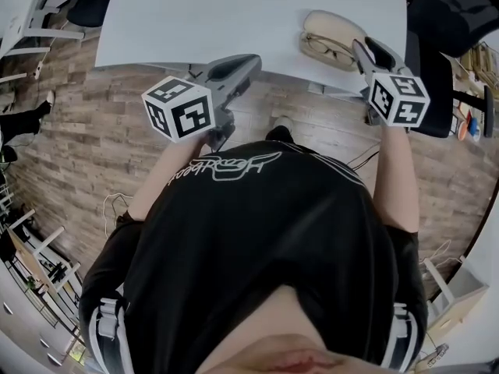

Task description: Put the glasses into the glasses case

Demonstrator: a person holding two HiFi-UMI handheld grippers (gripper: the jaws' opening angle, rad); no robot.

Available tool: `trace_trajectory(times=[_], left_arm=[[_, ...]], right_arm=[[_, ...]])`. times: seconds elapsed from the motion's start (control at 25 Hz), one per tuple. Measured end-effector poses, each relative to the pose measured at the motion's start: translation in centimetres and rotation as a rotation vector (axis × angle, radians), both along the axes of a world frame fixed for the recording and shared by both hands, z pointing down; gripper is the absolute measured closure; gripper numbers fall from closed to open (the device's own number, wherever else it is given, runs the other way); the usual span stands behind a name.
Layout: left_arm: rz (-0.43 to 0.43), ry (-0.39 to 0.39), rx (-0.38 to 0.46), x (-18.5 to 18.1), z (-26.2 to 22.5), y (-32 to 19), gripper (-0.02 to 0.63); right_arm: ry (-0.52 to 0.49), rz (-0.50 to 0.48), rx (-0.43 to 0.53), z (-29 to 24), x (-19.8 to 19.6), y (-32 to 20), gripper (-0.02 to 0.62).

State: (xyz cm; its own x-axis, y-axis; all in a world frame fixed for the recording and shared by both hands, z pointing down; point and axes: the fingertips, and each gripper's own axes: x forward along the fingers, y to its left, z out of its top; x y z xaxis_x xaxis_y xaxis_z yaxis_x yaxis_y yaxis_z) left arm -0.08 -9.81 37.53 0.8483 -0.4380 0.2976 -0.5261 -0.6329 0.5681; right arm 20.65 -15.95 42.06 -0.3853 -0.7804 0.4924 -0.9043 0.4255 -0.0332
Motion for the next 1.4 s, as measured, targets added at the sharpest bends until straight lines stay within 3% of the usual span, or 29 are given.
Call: trace_trajectory(times=[0.16, 0.36, 0.64, 0.8, 1.08, 1.4], left_arm=[[0.024, 0.021, 0.032, -1.5, -1.7, 2.0, 0.600], [0.054, 0.063, 0.086, -3.4, -4.3, 5.0, 0.600], [0.125, 0.071, 0.185, -6.5, -8.1, 11.3, 0.600], [0.195, 0.140, 0.186, -6.5, -10.3, 15.3, 0.600], [0.251, 0.159, 0.247, -7.4, -12.5, 20.2, 0.600], [0.307, 0.151, 0.244, -8.0, -12.0, 23.9, 0.600]], right_arm=[[-0.143, 0.021, 0.101, -4.7, -2.5, 3.1, 0.527], [-0.254, -0.029, 0.205, -9.7, -7.6, 8.2, 0.554], [-0.450, -0.128, 0.247, -15.8, -16.1, 16.8, 0.561], [-0.457, -0.167, 0.287, -17.5, -18.4, 21.9, 0.565], [-0.469, -0.202, 0.327, -18.5, -21.0, 28.5, 0.572], [-0.480, -0.194, 0.282, -17.0, -22.8, 32.5, 0.578]])
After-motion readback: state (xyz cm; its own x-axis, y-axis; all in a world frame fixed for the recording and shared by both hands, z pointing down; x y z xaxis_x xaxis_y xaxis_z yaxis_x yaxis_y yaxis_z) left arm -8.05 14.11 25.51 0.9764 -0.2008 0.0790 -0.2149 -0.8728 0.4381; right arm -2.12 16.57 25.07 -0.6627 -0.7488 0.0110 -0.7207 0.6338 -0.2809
